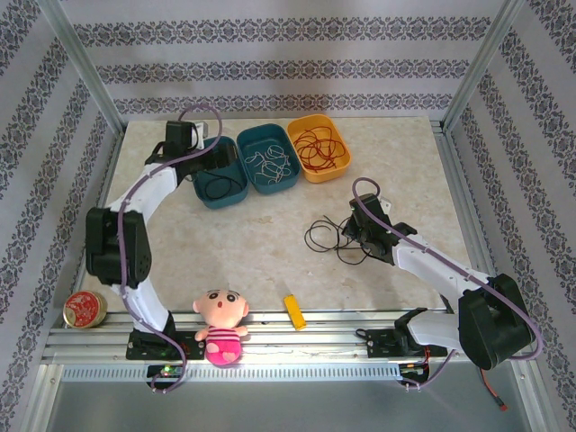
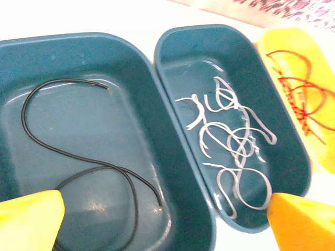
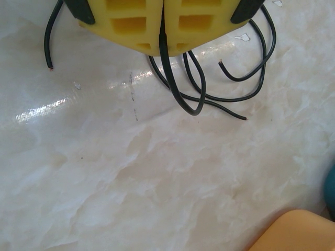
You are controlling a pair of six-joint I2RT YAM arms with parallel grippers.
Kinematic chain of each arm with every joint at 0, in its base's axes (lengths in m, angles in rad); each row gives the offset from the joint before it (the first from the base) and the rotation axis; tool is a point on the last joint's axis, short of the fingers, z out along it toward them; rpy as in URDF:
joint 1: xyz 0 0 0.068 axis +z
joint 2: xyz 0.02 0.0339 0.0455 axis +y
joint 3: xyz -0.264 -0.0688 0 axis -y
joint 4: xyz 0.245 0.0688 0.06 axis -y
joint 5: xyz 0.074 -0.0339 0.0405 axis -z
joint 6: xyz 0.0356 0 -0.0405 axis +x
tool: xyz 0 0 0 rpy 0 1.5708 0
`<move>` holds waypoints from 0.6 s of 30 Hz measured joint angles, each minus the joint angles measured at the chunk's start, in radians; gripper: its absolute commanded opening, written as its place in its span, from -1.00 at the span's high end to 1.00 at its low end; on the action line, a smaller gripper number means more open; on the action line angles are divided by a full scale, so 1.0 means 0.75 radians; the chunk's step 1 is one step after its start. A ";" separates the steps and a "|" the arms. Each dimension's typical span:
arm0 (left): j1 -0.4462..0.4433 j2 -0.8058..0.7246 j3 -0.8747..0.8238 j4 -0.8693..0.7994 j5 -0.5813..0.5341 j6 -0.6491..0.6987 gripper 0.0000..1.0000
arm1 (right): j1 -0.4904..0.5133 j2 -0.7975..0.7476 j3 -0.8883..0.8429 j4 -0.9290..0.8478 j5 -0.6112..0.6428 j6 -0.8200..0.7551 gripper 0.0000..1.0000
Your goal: Untangle the cables
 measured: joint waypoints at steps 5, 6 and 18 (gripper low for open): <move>-0.041 -0.226 -0.193 0.081 0.020 -0.046 -0.99 | 0.035 -0.044 0.023 -0.010 -0.014 -0.027 1.00; -0.057 -0.267 -0.234 0.098 0.023 -0.053 -0.99 | 0.045 -0.060 0.033 -0.011 -0.015 -0.037 1.00; -0.277 -0.594 -0.540 0.251 0.020 -0.075 -0.99 | 0.159 -0.210 0.155 -0.002 0.007 -0.303 1.00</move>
